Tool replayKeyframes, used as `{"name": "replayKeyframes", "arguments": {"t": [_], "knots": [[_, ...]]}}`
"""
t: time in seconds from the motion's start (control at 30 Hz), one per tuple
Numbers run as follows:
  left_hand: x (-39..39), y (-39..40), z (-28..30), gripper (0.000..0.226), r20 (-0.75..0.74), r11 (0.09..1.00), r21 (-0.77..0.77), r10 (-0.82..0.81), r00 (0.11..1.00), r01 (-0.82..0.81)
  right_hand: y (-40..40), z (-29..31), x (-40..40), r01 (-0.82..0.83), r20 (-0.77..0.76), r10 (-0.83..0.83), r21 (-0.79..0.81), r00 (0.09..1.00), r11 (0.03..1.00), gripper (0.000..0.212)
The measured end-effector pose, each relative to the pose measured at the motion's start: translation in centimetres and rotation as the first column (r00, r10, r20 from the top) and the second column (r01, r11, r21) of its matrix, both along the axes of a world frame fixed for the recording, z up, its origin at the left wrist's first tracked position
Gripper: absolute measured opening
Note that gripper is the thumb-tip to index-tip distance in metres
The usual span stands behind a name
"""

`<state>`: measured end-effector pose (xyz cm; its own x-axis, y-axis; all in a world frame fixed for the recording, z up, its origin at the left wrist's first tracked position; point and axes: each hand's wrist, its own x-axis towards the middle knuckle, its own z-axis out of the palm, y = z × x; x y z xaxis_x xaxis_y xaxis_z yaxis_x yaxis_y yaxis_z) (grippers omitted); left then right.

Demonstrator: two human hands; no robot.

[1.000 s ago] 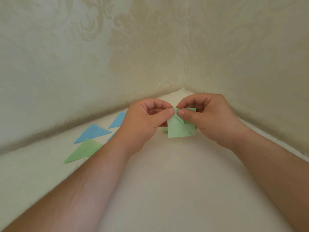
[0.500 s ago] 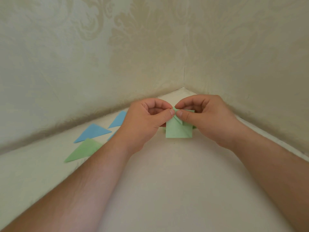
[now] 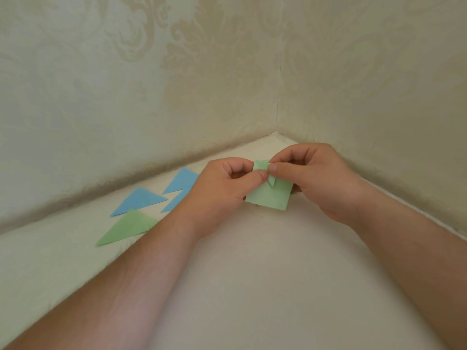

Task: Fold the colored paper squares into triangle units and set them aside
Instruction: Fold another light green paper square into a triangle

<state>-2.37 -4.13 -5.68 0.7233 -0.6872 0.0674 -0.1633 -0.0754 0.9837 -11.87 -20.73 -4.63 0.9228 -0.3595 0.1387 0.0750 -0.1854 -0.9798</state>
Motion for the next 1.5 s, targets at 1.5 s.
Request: {"name": "replayKeyframes", "arguments": {"t": [1.5], "knots": [[-0.05,-0.20,0.13,0.022,0.083,0.996,0.089,0.006,0.997,-0.013,-0.27,-0.06,0.07,0.040,0.009,-0.040,0.019,0.999,0.999,0.016]]}}
